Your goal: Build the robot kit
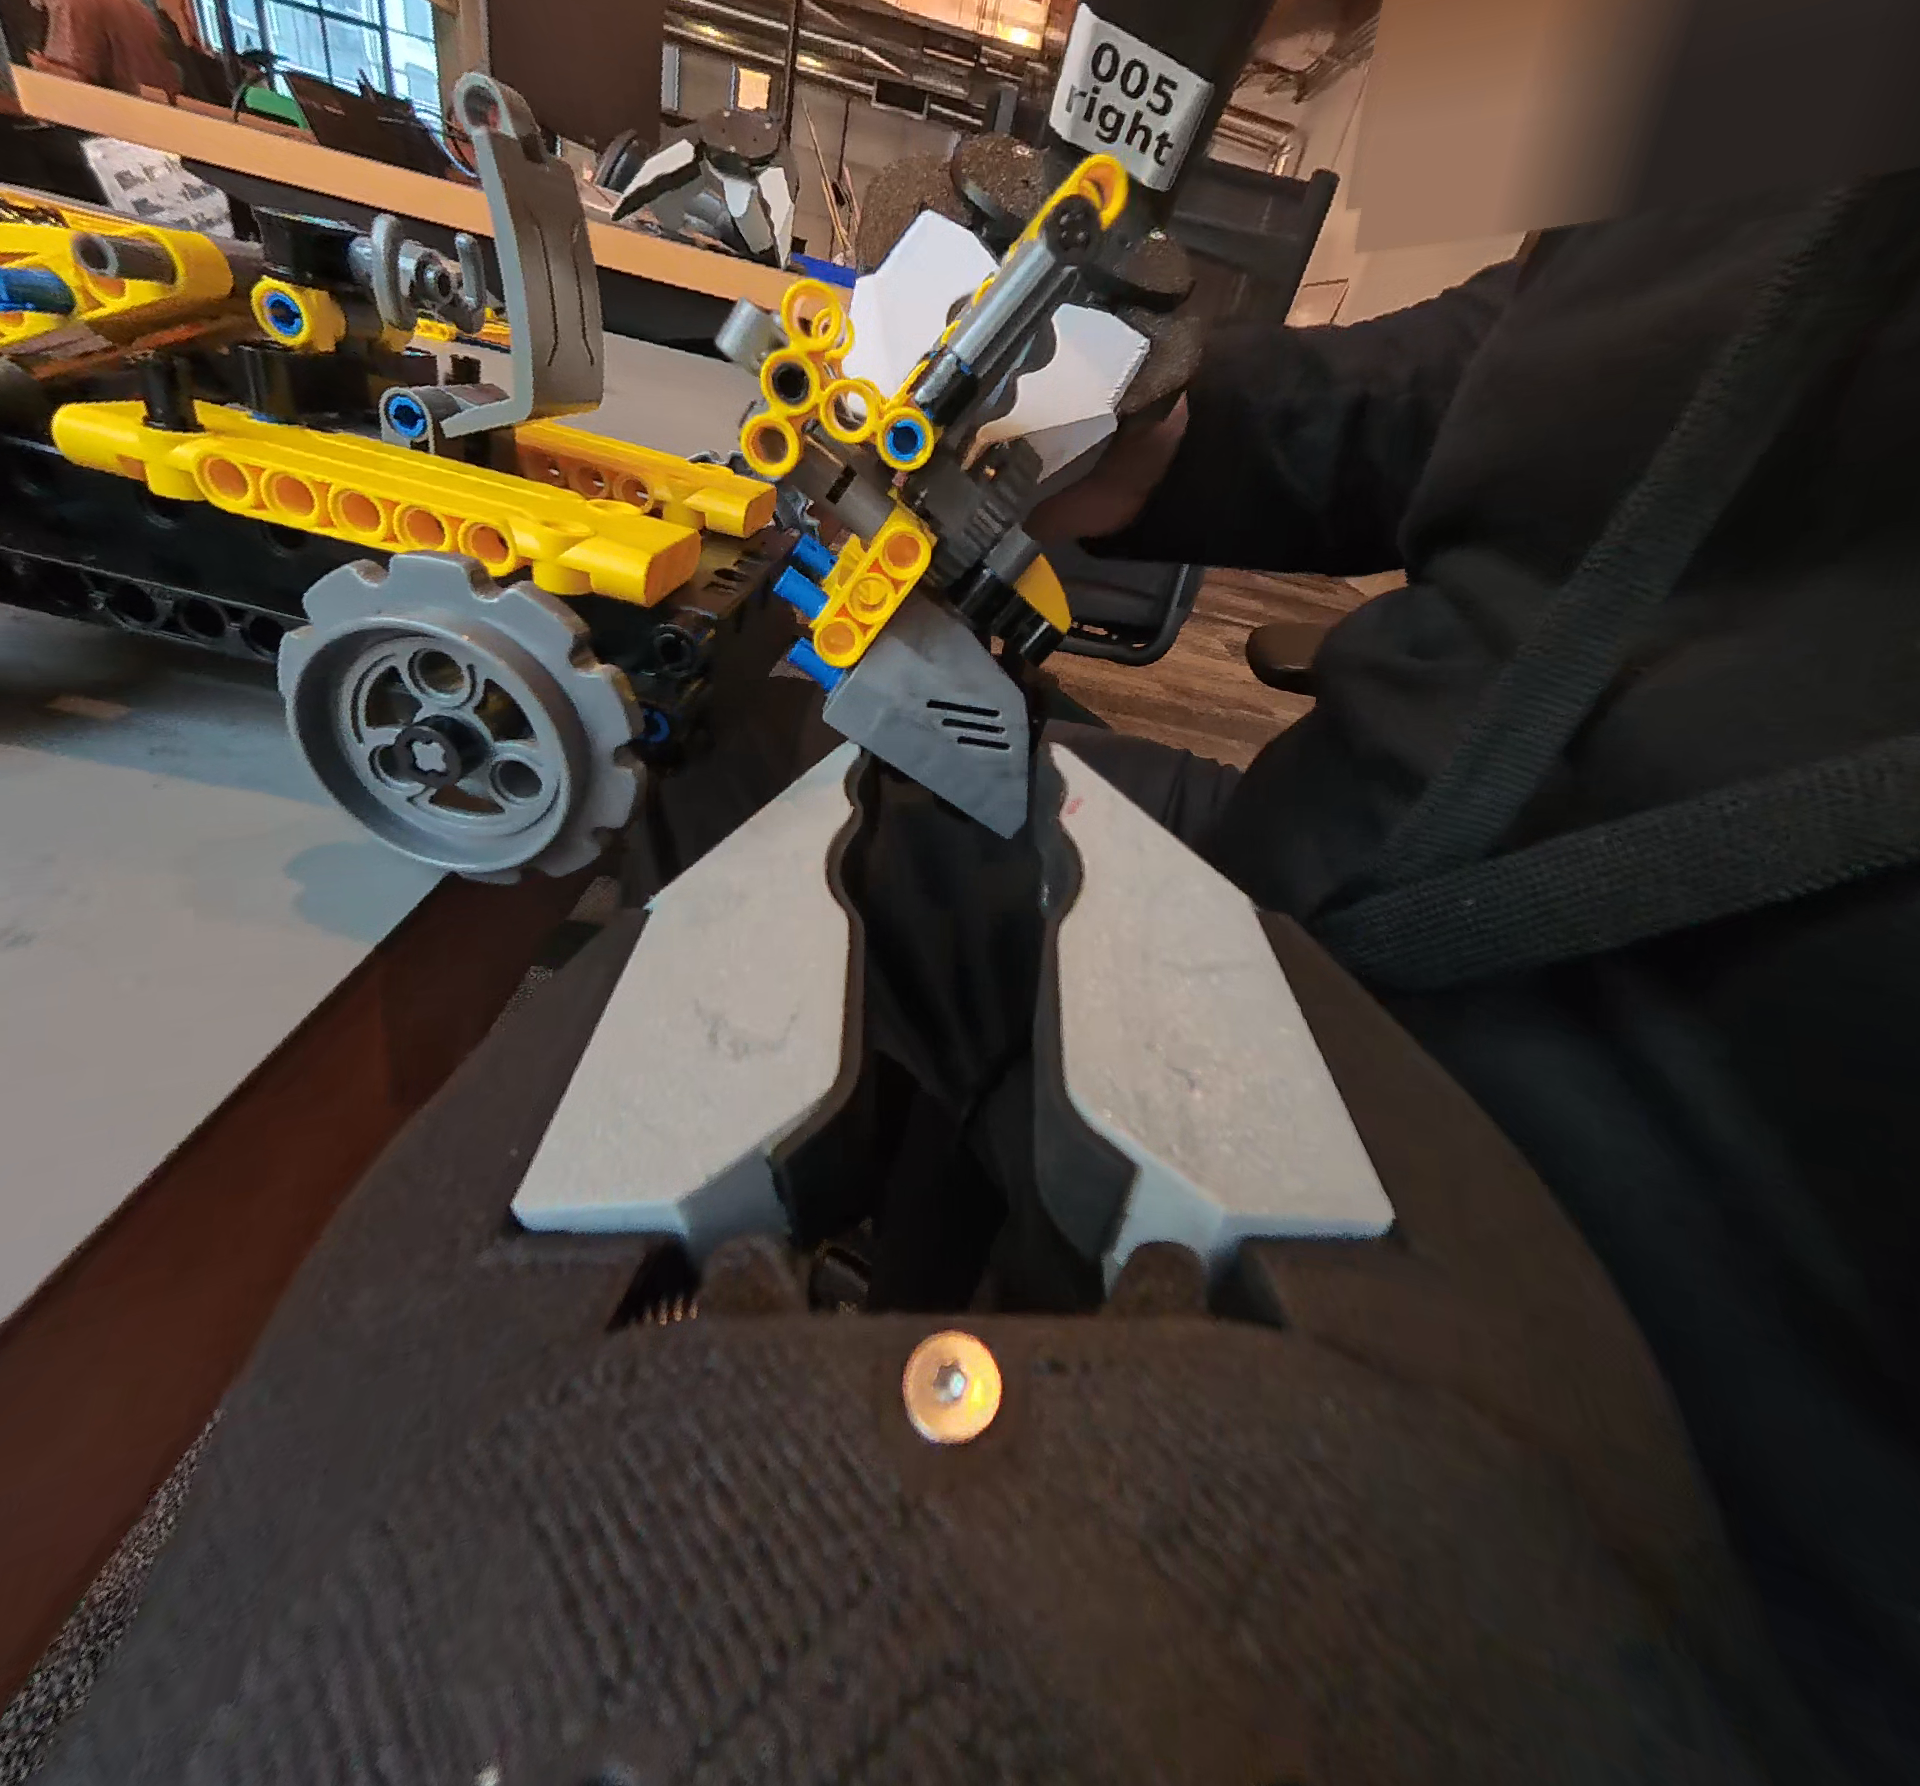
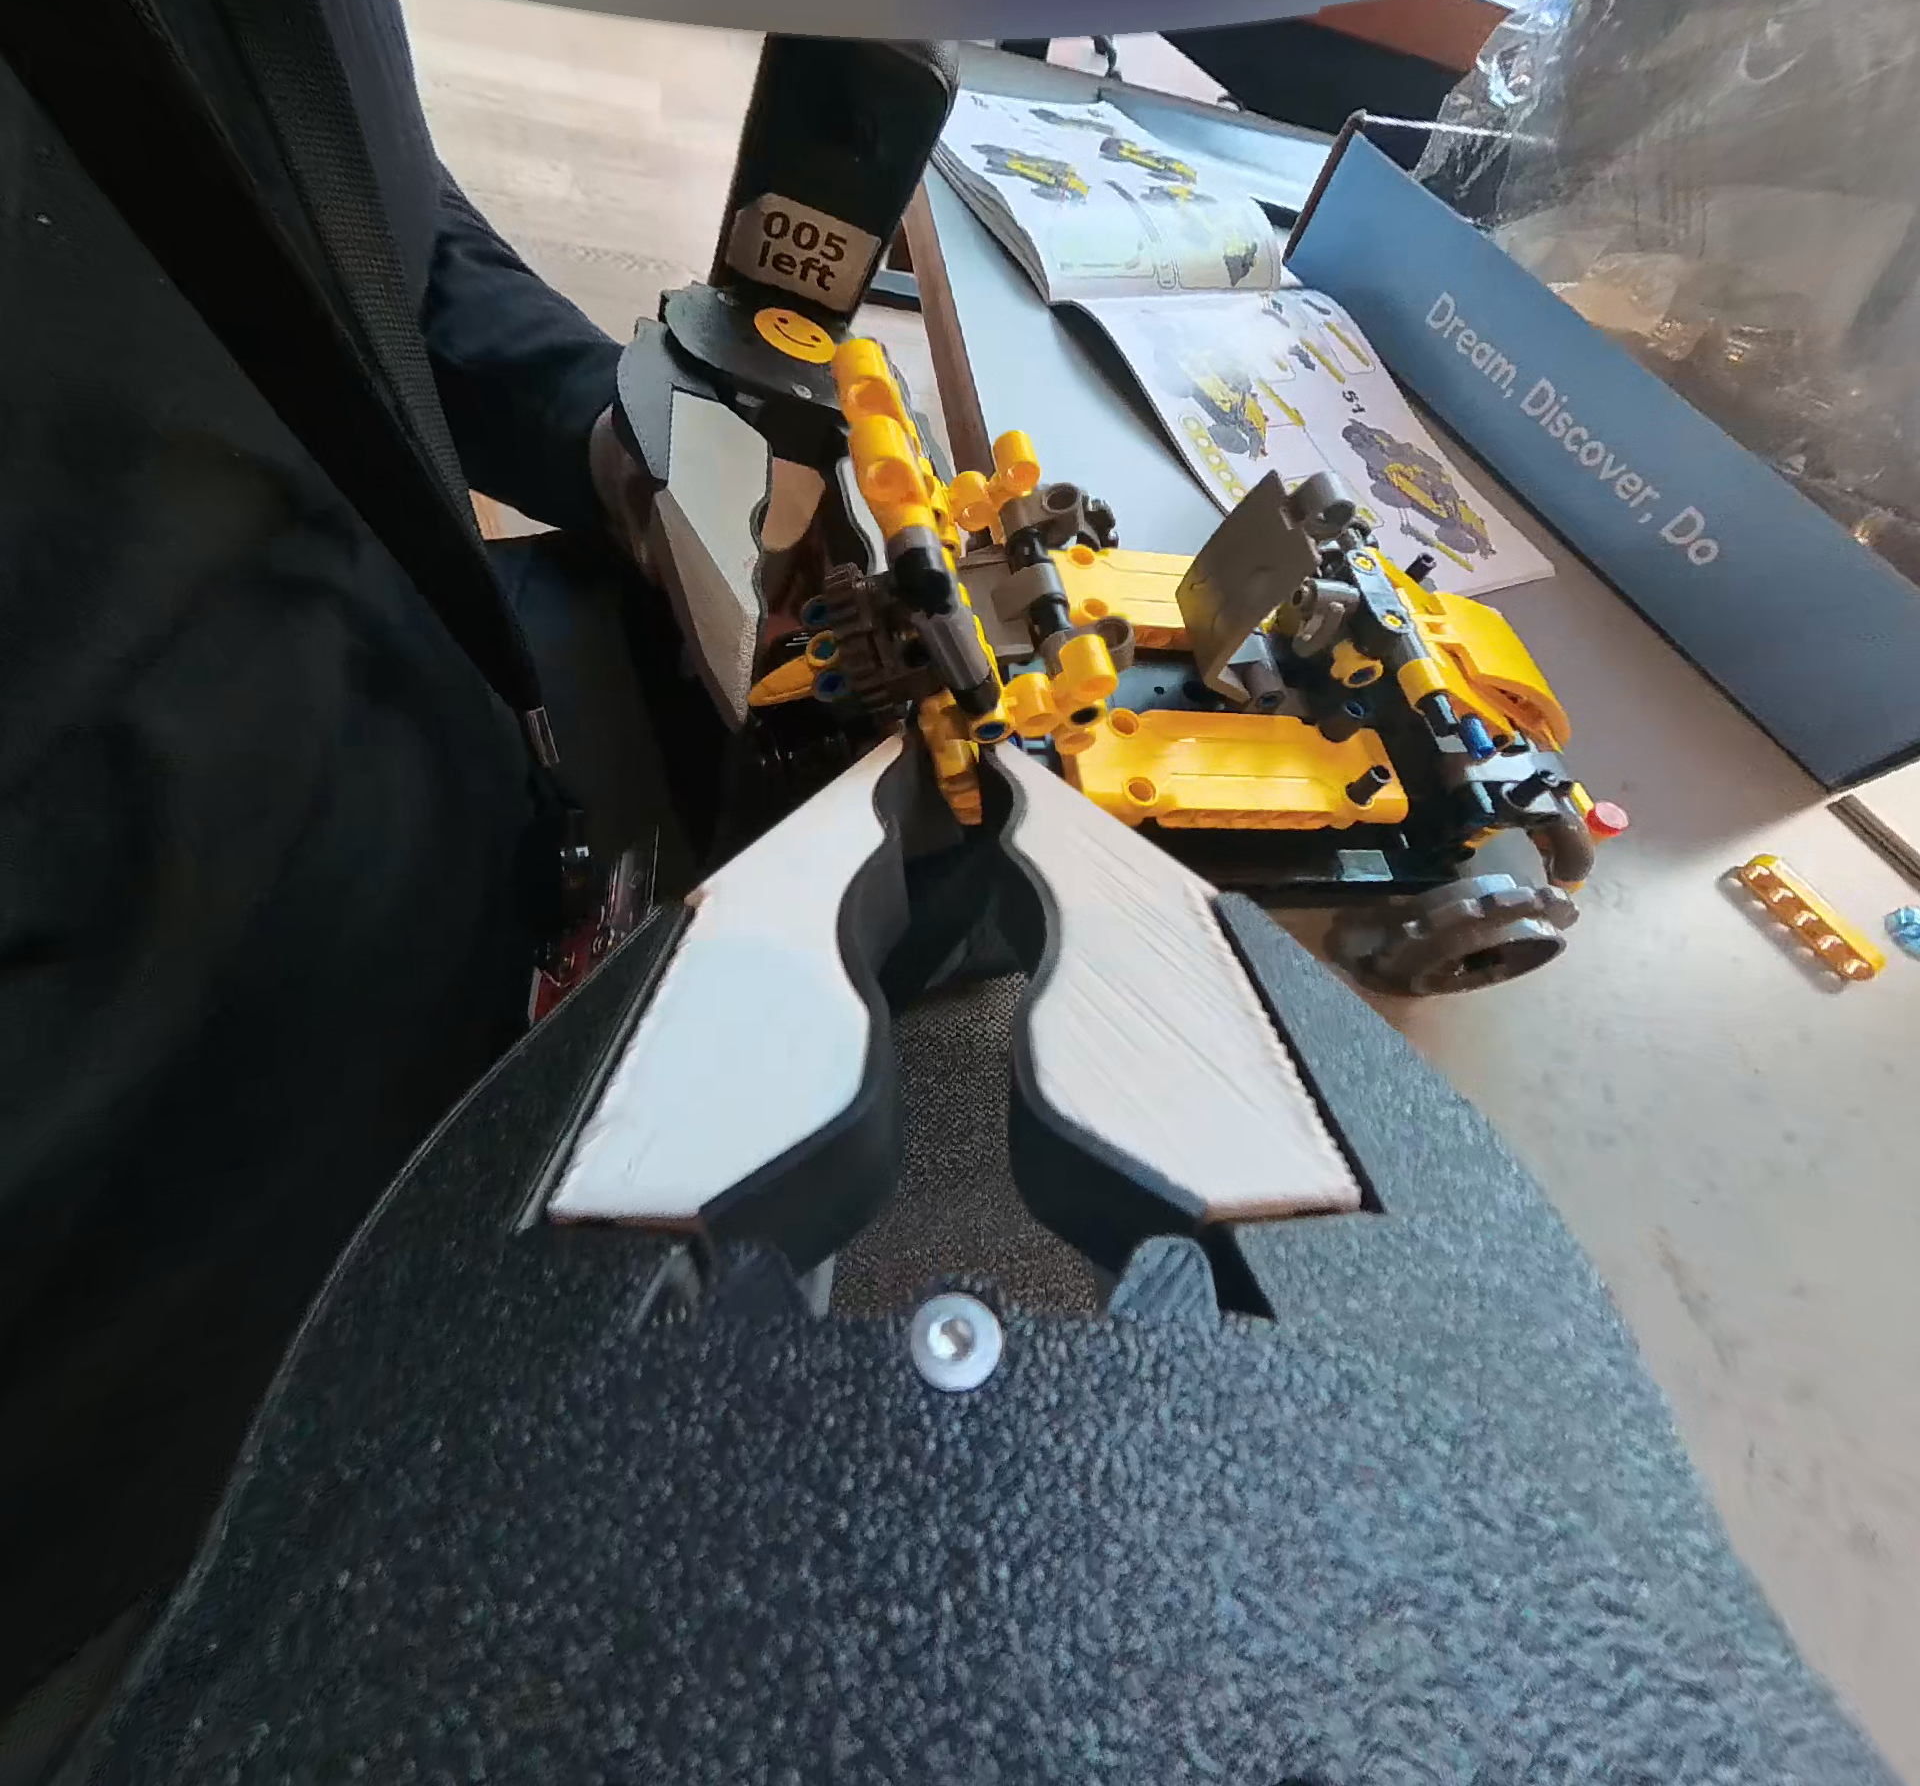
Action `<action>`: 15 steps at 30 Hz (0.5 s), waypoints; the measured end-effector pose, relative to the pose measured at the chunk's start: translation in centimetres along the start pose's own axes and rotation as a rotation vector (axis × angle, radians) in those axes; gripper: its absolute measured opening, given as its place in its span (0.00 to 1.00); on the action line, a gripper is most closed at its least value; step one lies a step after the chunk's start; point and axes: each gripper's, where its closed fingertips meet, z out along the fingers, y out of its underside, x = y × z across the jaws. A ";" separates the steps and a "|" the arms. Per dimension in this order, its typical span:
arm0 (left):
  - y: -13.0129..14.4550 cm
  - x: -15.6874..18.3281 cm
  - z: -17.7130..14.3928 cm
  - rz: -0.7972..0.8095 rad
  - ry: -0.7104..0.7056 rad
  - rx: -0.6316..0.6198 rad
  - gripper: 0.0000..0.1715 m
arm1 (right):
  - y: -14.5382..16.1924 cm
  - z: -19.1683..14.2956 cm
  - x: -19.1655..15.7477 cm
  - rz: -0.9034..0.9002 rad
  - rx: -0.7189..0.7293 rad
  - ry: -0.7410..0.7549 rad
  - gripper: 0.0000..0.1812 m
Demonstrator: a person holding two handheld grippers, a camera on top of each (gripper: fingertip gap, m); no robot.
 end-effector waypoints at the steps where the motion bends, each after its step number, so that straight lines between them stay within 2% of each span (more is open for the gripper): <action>1: 0.1 0.0 0.0 0.001 -0.005 -0.005 0.15 | 0.2 0.0 0.0 0.010 -0.013 0.003 0.05; 7: 0.3 -0.1 0.0 -0.025 -0.004 -0.009 0.15 | 0.6 0.2 0.1 0.088 -0.041 0.014 0.05; 13: -0.5 0.0 -0.1 -0.180 0.051 0.069 0.15 | 0.3 0.1 0.8 0.108 -0.066 0.052 0.07; 15: -0.6 -0.1 -0.2 -0.182 0.047 0.084 0.15 | 0.1 0.1 0.9 0.079 -0.091 0.073 0.07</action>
